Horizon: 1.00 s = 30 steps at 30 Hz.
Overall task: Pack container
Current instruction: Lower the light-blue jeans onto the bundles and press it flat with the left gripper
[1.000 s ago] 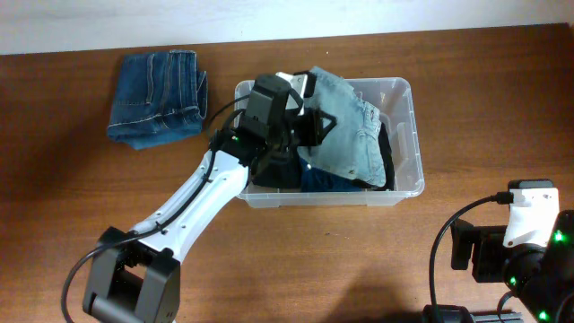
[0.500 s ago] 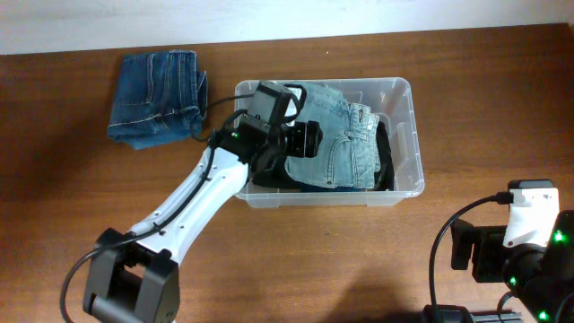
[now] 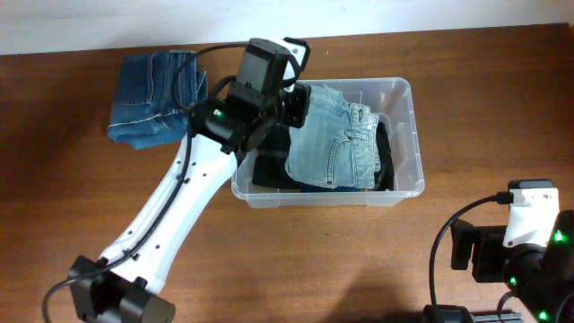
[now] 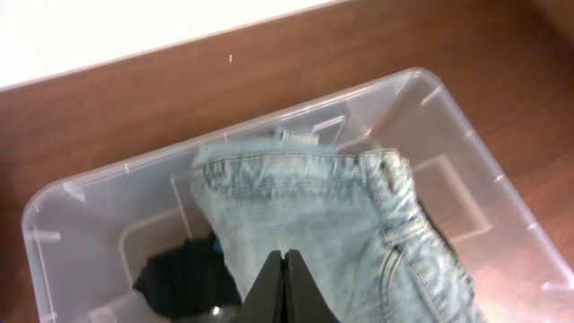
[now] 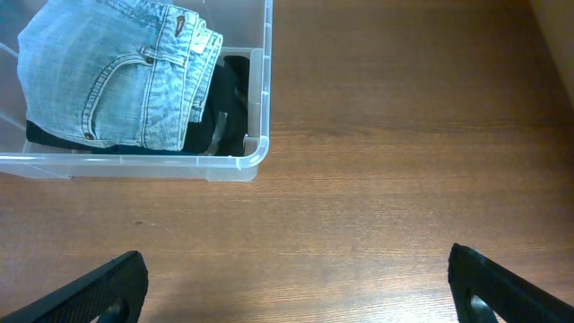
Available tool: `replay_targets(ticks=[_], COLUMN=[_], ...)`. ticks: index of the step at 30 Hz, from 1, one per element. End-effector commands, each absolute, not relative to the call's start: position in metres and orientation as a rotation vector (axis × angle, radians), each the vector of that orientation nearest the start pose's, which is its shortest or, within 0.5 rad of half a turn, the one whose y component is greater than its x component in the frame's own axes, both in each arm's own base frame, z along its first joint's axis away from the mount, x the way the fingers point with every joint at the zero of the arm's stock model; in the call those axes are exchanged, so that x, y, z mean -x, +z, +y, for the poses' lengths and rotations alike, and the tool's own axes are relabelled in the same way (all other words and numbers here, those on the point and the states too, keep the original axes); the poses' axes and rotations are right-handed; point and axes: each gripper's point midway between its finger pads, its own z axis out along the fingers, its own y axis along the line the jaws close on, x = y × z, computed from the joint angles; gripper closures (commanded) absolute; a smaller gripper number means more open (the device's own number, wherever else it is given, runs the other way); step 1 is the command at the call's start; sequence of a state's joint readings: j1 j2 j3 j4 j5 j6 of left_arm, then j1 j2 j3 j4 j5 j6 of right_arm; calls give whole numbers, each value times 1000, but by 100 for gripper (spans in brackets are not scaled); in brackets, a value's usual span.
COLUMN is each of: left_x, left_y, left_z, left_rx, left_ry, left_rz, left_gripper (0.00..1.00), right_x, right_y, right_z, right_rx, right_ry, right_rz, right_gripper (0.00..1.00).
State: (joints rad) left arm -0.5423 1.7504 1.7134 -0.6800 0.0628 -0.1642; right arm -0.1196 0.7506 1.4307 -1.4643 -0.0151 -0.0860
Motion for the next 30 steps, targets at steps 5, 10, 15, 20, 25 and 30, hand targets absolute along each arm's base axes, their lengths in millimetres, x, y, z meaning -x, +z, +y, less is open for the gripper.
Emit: replay_targets(ticks=[5, 10, 15, 20, 25, 30], left_x=[-411, -397, -385, -397, -417, -411], left_y=[169, 106, 69, 96, 176, 198], left_z=[-289, -300, -303, -308, -325, -342], left_rx=[-590, -656, -698, -682, -653, -659], left_ry=[-441, -403, -367, -371, -440, -490], left_rz=[2511, 2659, 2754, 2681, 2488, 2438], left_gripper=[99, 99, 99, 99, 99, 99], right_x=[-152, -152, -152, -152, -152, -152], right_y=[325, 325, 325, 325, 325, 325], right_z=[-16, -16, -16, -16, -16, -16], right_rx=[-30, -30, -30, -30, -30, -30], right_ry=[-94, -94, -94, -94, -94, -94], right_rz=[2337, 2337, 2337, 2337, 2337, 2337], right_gripper=[2, 2, 2, 2, 2, 2])
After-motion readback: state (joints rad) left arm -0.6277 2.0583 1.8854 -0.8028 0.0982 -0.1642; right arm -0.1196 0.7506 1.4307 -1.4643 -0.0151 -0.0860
